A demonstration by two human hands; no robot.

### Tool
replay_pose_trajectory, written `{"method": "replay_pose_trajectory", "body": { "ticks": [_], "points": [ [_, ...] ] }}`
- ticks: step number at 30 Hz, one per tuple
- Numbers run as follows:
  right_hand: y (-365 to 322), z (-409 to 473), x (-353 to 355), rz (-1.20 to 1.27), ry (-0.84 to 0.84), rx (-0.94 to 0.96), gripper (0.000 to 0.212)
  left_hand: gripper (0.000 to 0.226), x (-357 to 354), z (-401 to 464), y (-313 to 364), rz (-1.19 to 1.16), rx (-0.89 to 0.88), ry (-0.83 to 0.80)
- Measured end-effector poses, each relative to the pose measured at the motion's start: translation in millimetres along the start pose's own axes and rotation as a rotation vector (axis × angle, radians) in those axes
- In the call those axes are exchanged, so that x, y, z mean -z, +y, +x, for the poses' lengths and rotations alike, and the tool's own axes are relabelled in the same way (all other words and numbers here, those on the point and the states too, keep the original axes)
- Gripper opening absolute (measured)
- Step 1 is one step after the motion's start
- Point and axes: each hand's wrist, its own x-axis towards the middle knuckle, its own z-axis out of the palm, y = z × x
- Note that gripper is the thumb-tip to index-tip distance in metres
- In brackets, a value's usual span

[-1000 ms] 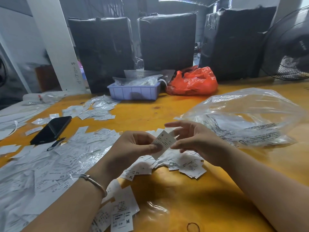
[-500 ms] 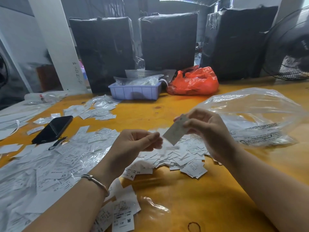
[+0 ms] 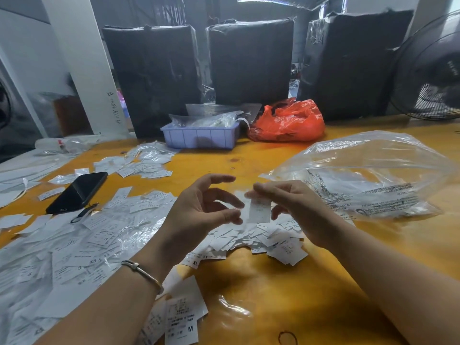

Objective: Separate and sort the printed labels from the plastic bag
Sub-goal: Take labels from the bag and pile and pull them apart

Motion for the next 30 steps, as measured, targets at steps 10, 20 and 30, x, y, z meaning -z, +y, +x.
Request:
{"method": "replay_pose_trajectory", "body": {
  "ticks": [10, 20, 30],
  "points": [
    [-6.1, -4.3, -8.3, -0.111, 0.050, 0.221, 0.009, 0.031, -0.8, 0.6, -4.4, 0.085, 0.104, -0.109],
    [-4.6, -2.3, -6.1, -0.087, 0.070, 0.192, 0.019, 0.021, -0.3, 0.2, -4.8, 0.102, 0.036, -0.026],
    [-6.0, -4.8, -3.9, -0.023, -0.078, 0.114, 0.028, 0.036, 0.9, 0.5, -5.2, 0.063, -0.020, 0.042]
  ]
}}
